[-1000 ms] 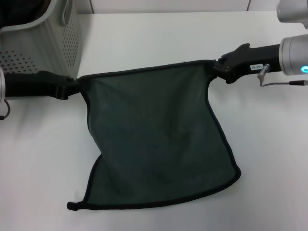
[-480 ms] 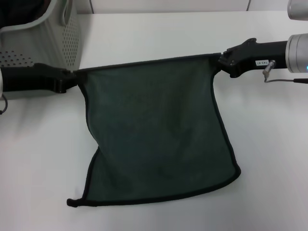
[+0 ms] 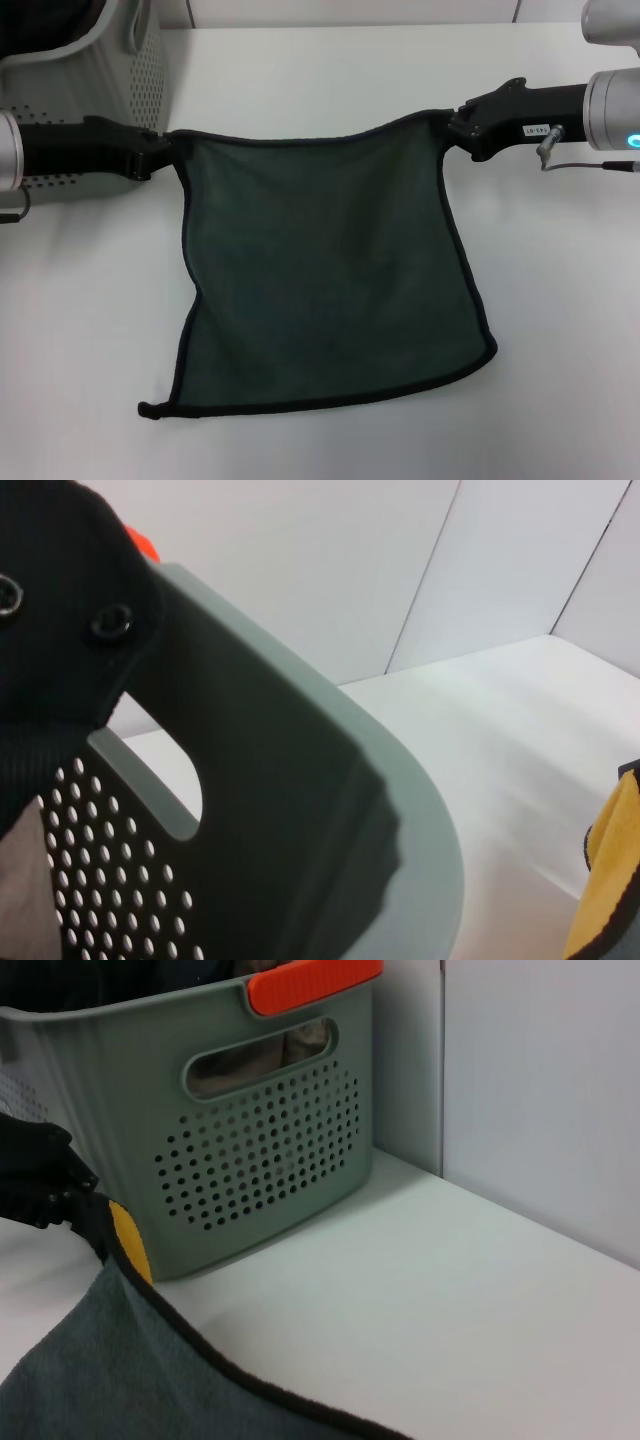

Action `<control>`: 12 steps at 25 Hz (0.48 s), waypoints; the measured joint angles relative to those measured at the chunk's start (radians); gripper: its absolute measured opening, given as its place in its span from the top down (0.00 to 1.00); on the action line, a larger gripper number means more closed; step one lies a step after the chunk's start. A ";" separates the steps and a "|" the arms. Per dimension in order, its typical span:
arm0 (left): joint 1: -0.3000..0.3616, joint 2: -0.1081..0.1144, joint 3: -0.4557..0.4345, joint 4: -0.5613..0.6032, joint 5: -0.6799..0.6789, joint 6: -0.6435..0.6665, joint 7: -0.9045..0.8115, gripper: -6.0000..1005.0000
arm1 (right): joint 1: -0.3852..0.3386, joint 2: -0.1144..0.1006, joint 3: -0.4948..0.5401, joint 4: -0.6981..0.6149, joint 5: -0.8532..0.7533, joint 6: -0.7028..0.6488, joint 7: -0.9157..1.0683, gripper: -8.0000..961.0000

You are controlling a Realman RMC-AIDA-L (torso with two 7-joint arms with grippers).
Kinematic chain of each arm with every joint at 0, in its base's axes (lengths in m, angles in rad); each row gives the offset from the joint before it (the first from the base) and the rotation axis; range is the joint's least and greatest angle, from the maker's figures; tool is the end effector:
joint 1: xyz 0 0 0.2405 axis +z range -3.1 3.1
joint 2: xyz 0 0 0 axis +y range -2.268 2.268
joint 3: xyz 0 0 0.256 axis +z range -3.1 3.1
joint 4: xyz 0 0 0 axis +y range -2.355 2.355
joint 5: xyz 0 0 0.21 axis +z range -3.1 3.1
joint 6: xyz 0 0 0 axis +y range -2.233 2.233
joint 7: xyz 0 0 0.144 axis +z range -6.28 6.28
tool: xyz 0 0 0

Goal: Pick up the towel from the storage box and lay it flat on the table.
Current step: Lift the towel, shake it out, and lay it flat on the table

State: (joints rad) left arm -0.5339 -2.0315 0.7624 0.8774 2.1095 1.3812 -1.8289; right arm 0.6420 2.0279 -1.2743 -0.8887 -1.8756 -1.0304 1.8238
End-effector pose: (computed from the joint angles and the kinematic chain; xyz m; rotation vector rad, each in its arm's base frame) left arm -0.2704 0.3709 0.0475 -2.5067 -0.9370 -0.4193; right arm 0.1804 0.4133 -0.0136 -2.6188 0.5497 0.3529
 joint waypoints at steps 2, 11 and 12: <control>0.002 0.000 0.000 0.000 0.000 0.000 0.000 0.97 | -0.001 0.000 -0.001 0.000 0.000 0.003 0.000 0.97; 0.008 0.000 -0.002 -0.004 0.001 -0.014 0.000 0.96 | -0.005 -0.002 -0.002 -0.003 0.004 0.008 0.003 0.97; 0.009 0.000 -0.003 -0.006 0.001 -0.015 0.000 0.95 | -0.005 -0.003 -0.002 -0.003 0.005 0.004 0.002 0.97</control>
State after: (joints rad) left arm -0.5249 -2.0312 0.7591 0.8711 2.1109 1.3658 -1.8286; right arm 0.6365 2.0248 -1.2763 -0.8917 -1.8710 -1.0260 1.8262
